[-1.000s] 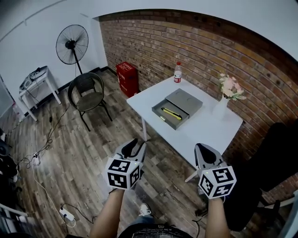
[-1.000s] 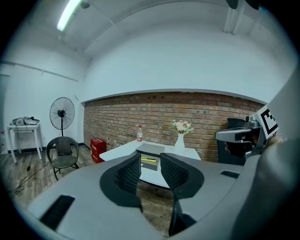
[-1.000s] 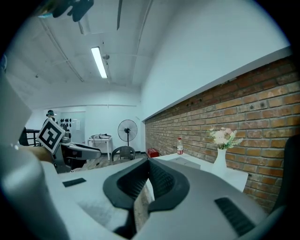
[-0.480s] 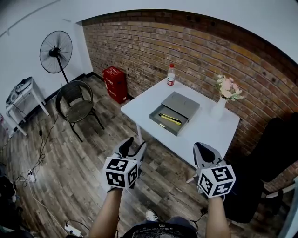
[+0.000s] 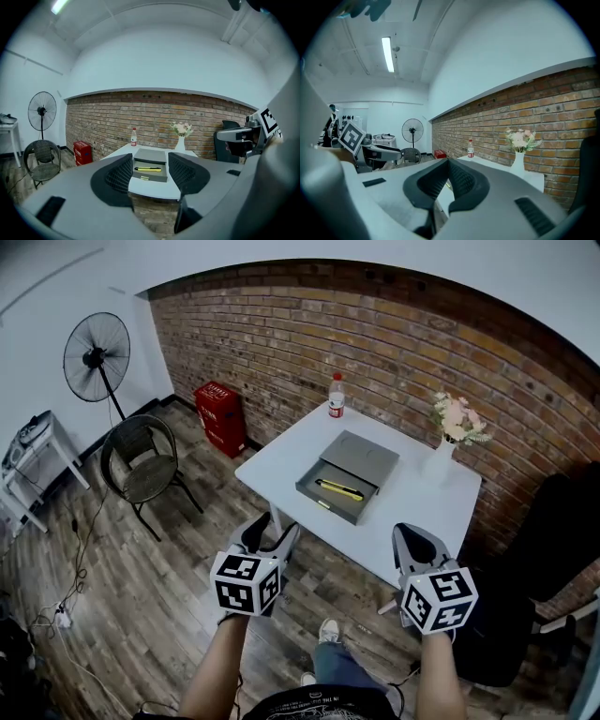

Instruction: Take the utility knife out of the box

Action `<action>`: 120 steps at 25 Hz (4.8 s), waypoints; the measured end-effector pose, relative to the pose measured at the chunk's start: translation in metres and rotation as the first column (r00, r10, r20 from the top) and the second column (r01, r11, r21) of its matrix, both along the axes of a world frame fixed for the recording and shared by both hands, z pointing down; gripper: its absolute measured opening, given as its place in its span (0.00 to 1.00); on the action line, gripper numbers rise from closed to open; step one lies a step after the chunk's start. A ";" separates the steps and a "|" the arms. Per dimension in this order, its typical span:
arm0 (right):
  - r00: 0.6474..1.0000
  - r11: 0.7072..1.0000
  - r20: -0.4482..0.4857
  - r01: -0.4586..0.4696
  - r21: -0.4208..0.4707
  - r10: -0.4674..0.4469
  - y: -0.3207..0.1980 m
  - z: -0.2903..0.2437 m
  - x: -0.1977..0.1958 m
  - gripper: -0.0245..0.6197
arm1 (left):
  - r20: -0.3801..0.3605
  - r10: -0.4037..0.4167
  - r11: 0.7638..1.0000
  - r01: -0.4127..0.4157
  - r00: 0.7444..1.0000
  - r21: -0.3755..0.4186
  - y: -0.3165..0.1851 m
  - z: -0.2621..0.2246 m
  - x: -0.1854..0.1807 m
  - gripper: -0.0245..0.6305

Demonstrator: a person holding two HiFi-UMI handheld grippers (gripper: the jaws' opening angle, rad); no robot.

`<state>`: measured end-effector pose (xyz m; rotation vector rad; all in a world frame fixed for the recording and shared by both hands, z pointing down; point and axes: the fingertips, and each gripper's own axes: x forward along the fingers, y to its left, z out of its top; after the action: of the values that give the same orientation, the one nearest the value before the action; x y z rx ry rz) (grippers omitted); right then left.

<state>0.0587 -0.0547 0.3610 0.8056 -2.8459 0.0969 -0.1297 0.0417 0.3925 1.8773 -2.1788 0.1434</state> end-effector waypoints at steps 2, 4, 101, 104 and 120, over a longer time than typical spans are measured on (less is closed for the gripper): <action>1.000 1.000 0.009 -0.014 -0.007 0.014 -0.012 0.002 -0.006 0.07 | 0.003 0.001 1.000 -0.001 1.000 -0.002 -0.008 0.001 -0.010 0.41; 1.000 1.000 0.014 -0.026 -0.011 0.026 -0.025 0.004 -0.012 0.07 | 0.006 0.004 1.000 -0.004 1.000 -0.001 -0.018 0.002 -0.020 0.41; 0.760 0.751 -0.097 -0.650 -0.111 0.643 -0.194 0.062 -0.048 0.07 | -0.091 0.995 -0.048 -0.614 0.039 -0.788 -0.293 0.260 0.003 0.29; 0.766 0.758 -0.098 -0.642 -0.113 0.635 -0.194 0.063 -0.051 0.07 | -0.086 0.995 -0.041 -0.609 0.046 -0.792 -0.293 0.259 0.004 0.27; 0.773 0.763 -0.082 -0.634 -0.121 0.629 -0.191 0.063 -0.047 0.07 | -0.045 0.995 0.022 -0.643 0.088 -0.766 -0.287 0.255 -0.001 0.23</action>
<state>0.0117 -0.2453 0.4238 1.6765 -2.3608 0.3651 -0.1310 -0.2451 0.6475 2.5250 -0.3492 1.6090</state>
